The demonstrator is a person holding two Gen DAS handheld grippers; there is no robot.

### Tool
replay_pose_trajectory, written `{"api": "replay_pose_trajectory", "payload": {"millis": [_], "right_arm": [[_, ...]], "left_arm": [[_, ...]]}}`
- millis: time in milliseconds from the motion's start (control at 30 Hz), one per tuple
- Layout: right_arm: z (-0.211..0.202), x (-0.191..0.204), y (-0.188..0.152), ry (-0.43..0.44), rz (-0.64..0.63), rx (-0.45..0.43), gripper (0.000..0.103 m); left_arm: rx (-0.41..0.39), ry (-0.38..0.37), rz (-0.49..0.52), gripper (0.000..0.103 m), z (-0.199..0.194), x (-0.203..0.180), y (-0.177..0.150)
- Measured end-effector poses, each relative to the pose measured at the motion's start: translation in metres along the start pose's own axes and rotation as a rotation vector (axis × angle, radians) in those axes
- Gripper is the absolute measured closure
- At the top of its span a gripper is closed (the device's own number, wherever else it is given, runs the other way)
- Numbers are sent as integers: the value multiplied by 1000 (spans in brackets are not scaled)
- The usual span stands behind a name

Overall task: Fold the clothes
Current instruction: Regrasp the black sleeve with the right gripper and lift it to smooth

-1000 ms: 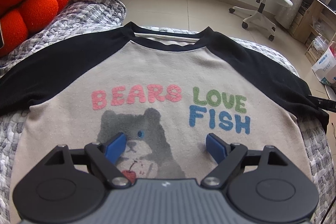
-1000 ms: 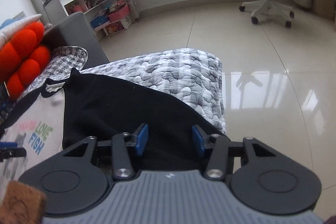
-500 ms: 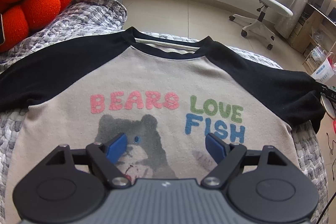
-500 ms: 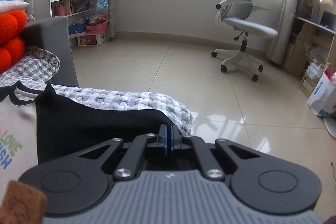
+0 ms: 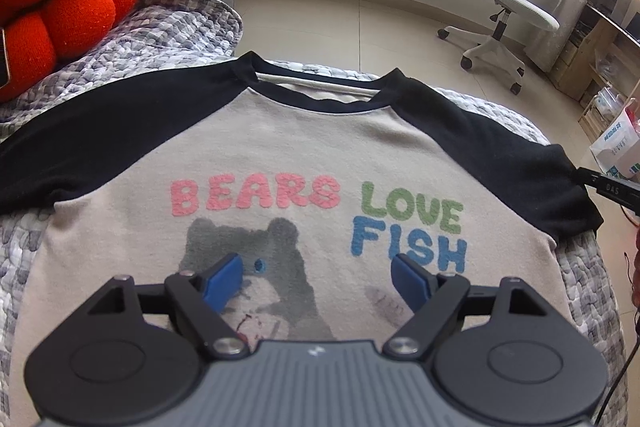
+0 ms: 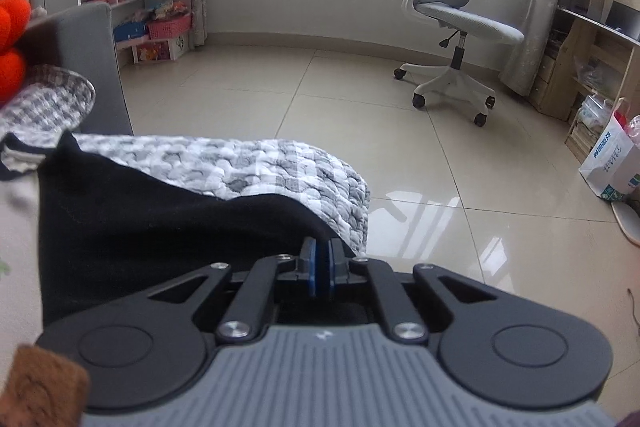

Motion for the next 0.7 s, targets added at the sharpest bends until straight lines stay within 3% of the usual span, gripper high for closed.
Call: {"api": "replay_pose_trajectory", "payload": {"millis": [67, 133, 233, 333, 400, 600, 700], "right_arm": [[-16, 9, 2, 46, 32, -21, 81], [-26, 21, 1, 95, 34, -22, 65], [-34, 47, -8, 177, -13, 13, 65], [-26, 57, -25, 169, -64, 81, 65], [-21, 49, -33, 131, -61, 103, 66], [-40, 9, -40, 157, 35, 87, 68], [-38, -18, -45, 137, 127, 100, 52]], "left_arm": [[-10, 1, -13, 21, -1, 2, 2], [-11, 5, -19, 21, -1, 3, 2], [-6, 13, -22, 21, 0, 5, 2], [-1, 18, -17, 21, 2, 7, 1], [3, 24, -15, 21, 3, 9, 0], [7, 20, -33, 21, 2, 16, -1], [9, 22, -22, 21, 3, 13, -1]]}}
Point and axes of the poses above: each gripper's, at about its wrist camera, not at the fingertips, and z roughly the way its jaws point, x to its left, y to its top, the point moved 7 cm from there along z, roughly the way its jaws point, and after that the axes turned 11 degrees about z, right-handed, at the moved point
